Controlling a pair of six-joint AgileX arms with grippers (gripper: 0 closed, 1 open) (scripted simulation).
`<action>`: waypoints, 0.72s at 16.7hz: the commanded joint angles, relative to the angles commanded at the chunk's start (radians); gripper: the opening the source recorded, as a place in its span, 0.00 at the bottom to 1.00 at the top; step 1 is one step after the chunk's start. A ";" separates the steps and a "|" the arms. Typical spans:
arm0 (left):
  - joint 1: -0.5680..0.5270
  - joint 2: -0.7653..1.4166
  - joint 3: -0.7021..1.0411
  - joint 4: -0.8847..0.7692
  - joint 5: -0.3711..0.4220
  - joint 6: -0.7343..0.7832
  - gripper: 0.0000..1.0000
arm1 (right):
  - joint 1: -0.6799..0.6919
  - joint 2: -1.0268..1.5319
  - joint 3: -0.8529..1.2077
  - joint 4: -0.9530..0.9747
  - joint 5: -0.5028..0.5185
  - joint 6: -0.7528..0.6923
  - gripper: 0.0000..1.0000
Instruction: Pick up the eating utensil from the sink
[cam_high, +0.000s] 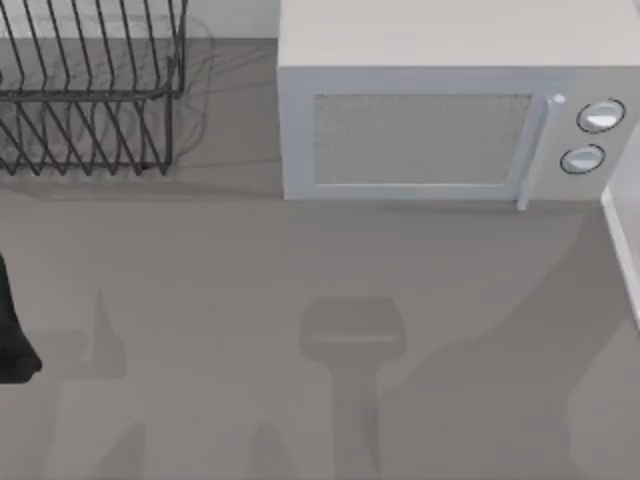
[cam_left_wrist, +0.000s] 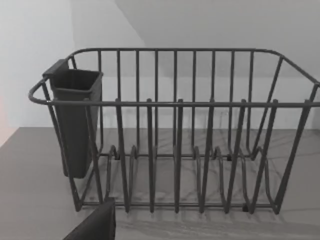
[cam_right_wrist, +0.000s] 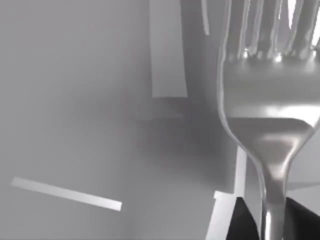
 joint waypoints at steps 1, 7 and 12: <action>0.000 0.000 0.000 0.000 0.000 0.000 1.00 | 0.000 -0.012 0.023 -0.034 0.000 -0.001 0.00; 0.000 0.000 0.000 0.000 0.000 0.000 1.00 | -0.002 -0.129 0.203 -0.355 -0.002 -0.003 0.00; 0.000 0.000 0.000 0.000 0.000 0.000 1.00 | -0.001 -0.173 0.255 -0.433 -0.002 -0.003 0.00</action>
